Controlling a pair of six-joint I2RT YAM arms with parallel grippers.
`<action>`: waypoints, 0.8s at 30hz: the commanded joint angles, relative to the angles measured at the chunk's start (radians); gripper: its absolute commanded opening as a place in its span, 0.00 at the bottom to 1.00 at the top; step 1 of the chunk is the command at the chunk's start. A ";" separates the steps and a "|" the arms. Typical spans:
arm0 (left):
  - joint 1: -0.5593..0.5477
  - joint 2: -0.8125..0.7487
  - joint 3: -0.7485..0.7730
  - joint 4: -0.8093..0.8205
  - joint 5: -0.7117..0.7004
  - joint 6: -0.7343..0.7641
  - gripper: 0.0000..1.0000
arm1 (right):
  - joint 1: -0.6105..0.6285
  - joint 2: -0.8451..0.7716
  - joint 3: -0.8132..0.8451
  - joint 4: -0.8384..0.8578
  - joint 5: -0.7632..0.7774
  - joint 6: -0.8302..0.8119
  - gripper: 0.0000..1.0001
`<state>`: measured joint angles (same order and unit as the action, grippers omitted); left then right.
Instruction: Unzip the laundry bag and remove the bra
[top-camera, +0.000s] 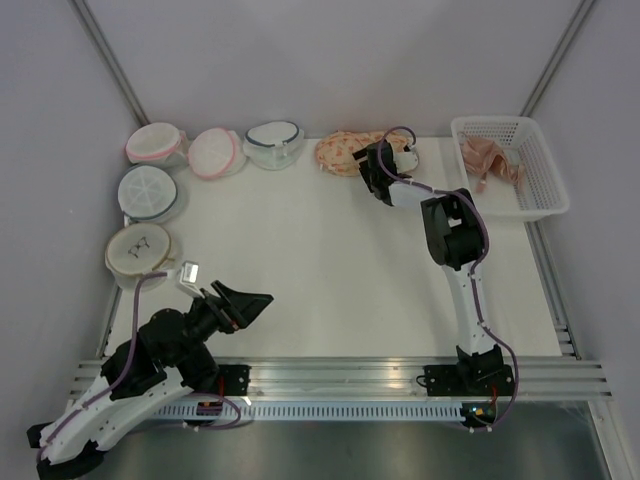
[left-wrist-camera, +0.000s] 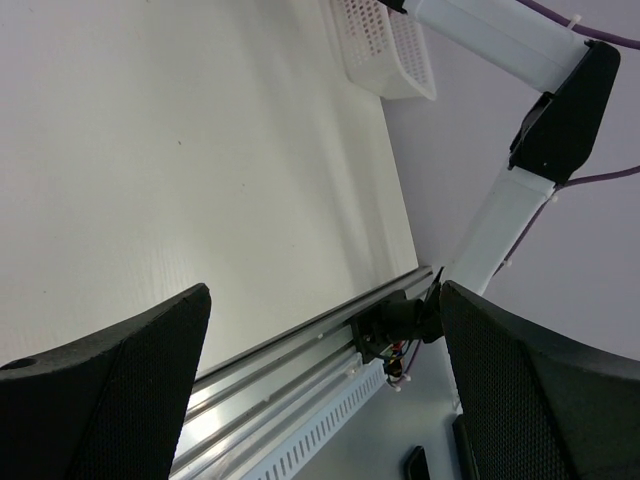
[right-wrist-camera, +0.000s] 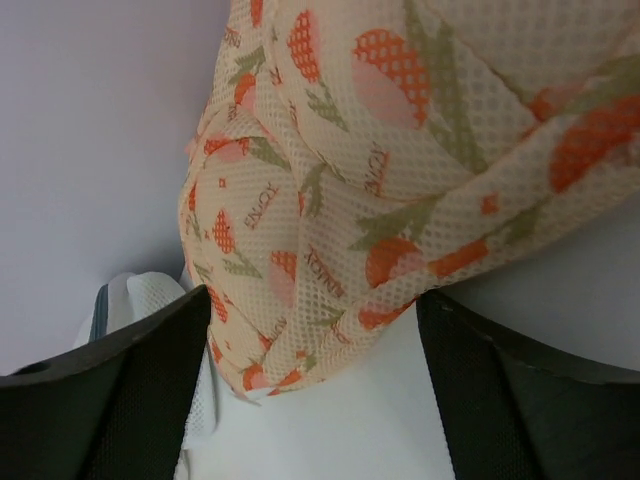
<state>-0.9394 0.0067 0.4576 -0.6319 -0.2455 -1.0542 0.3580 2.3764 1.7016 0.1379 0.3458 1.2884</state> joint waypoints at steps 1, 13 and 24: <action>-0.002 -0.059 0.055 -0.054 -0.049 -0.004 1.00 | 0.007 0.127 0.123 -0.127 0.029 0.071 0.80; -0.002 -0.065 0.084 -0.129 -0.094 -0.027 1.00 | -0.007 0.083 0.055 0.014 -0.094 -0.200 0.05; -0.002 -0.065 0.065 -0.123 -0.058 -0.023 1.00 | 0.016 -0.607 -0.463 -0.193 0.171 -0.745 0.00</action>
<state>-0.9394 0.0067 0.5190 -0.7578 -0.3126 -1.0588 0.3588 1.9789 1.2991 0.0216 0.3656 0.7826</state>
